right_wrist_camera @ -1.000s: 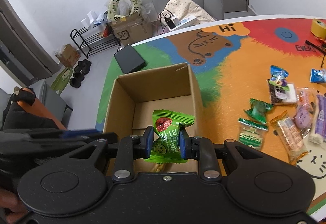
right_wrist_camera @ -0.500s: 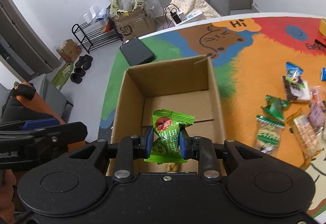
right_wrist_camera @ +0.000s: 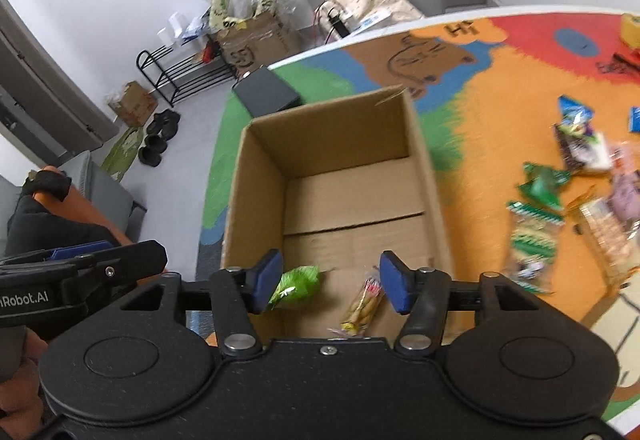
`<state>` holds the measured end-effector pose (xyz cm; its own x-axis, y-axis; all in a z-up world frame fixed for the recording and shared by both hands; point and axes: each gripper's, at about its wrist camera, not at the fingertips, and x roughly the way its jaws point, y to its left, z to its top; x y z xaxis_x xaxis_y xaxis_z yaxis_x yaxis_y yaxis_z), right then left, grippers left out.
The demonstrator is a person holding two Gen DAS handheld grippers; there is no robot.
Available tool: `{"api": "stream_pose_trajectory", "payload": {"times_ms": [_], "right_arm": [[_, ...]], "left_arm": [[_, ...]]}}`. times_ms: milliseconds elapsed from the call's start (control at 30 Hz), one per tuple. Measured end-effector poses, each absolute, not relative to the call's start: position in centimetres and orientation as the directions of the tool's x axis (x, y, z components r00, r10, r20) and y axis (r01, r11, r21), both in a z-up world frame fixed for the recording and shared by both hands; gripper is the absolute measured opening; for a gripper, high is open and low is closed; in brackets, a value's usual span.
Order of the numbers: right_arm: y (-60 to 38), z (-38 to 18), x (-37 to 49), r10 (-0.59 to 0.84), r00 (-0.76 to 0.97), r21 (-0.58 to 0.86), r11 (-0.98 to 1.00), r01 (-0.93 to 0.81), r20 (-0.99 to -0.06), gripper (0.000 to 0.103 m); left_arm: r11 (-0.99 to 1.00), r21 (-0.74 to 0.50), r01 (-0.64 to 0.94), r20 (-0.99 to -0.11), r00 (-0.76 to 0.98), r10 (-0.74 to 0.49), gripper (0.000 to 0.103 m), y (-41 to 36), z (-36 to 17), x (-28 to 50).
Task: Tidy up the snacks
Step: 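Lower the green candy into the box and open the right tool, then move both tools back over the scattered snacks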
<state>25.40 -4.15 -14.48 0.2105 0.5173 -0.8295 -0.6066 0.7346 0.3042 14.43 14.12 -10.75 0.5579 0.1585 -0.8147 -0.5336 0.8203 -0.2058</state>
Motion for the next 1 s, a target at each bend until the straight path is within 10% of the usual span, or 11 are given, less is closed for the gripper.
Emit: {"api": "stream_pose_trajectory", "payload": {"times_ms": [1000], "right_arm": [[-23.6, -12.5, 34.4, 0.346, 0.417, 0.217, 0.920, -0.326, -0.840, 0.074]], "left_arm": [[0.921, -0.319, -0.224, -0.780, 0.614, -0.121, 0.094, 0.0, -9.6, 29.4]]}}
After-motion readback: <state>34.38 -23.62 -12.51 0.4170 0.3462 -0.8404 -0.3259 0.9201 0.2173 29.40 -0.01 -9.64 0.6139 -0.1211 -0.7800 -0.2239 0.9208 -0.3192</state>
